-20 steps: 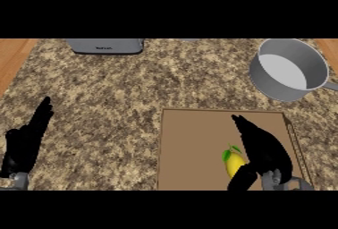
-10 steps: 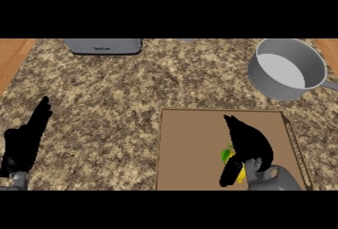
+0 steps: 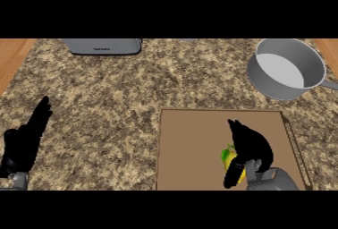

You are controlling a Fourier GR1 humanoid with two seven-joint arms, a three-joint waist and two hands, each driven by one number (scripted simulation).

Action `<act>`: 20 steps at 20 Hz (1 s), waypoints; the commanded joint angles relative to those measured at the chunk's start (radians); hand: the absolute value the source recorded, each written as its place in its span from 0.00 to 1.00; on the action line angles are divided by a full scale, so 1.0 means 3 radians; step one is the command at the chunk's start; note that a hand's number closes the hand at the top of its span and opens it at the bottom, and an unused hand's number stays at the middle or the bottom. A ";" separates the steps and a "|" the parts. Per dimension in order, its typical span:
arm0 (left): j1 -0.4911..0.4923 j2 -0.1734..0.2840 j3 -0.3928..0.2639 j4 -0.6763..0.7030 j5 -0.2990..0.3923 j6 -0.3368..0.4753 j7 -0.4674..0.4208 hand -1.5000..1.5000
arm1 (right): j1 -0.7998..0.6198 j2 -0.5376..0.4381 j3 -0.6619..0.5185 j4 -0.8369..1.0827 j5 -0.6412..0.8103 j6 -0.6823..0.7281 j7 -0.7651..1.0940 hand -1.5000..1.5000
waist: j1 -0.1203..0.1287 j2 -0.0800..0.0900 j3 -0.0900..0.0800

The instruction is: Pick the lemon from the tray and place it in the pot

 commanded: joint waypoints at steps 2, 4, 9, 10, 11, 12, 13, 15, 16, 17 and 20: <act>-0.0254 0.0071 0.0146 0.0105 0.0019 -0.0162 0.0143 0.50 | 0.0041 0.0228 0.0098 0.0140 0.0216 0.0004 0.0360 0.00 | -0.0010 0.0003 0.0000; -0.0003 -0.0144 0.0031 0.0020 -0.0138 -0.0055 0.0021 0.50 | -0.0024 0.0069 -0.0188 0.0355 0.0162 -0.0013 -0.0030 0.00 | 0.0004 0.0003 0.0001; -0.0012 -0.0092 0.0231 0.0078 -0.0091 -0.0262 -0.0015 0.50 | -0.0095 0.0161 -0.0022 0.0472 0.0326 0.0107 -0.0219 1.00 | 0.0005 0.0003 0.0001; -0.0016 -0.0265 0.0021 -0.0116 -0.0322 0.0003 0.0152 0.50 | -0.0024 0.0310 0.0143 0.0331 0.0438 0.0064 -0.0042 1.00 | 0.0002 0.0001 0.0001; -0.0009 -0.0232 0.0202 0.0044 -0.0213 -0.0179 -0.0010 0.50 | -0.0090 0.0190 -0.0030 0.0417 0.0442 0.0051 -0.0287 1.00 | 0.0003 0.0002 0.0001; 0.0185 -0.0097 0.0304 -0.0058 -0.0079 -0.0327 -0.0093 0.50 | 0.0015 0.0168 -0.0006 0.0346 0.0423 0.0114 -0.0249 1.00 | 0.0009 0.0000 0.0001; -0.0140 -0.0295 0.0073 0.0002 -0.0310 -0.0089 0.0194 0.50 | -0.0198 0.0193 -0.0093 0.0717 0.0474 -0.0019 -0.0407 1.00 | 0.0004 0.0006 0.0002; -0.0019 -0.0310 0.0150 0.0089 -0.0315 -0.0140 -0.0003 0.50 | 0.0048 0.0032 -0.0214 0.0059 0.0308 0.0379 -0.0272 1.00 | -0.0014 -0.0001 0.0000; -0.0004 -0.0256 0.0282 0.0301 -0.0250 -0.0242 -0.0296 0.50 | -0.0063 0.0351 -0.0005 0.0363 0.0499 0.0136 -0.0161 1.00 | -0.0001 0.0003 0.0000; 0.0063 -0.0209 0.0306 0.0106 -0.0185 -0.0316 -0.0116 0.50 | -0.0184 0.0148 -0.0149 0.0563 0.0432 0.0097 -0.0625 1.00 | 0.0012 0.0004 0.0001; 0.0006 -0.0319 0.0187 0.0067 -0.0260 -0.0180 0.0004 0.50 | -0.0270 -0.0279 -0.0244 0.0438 0.0231 0.0132 -0.1445 1.00 | 0.0016 0.0009 0.0004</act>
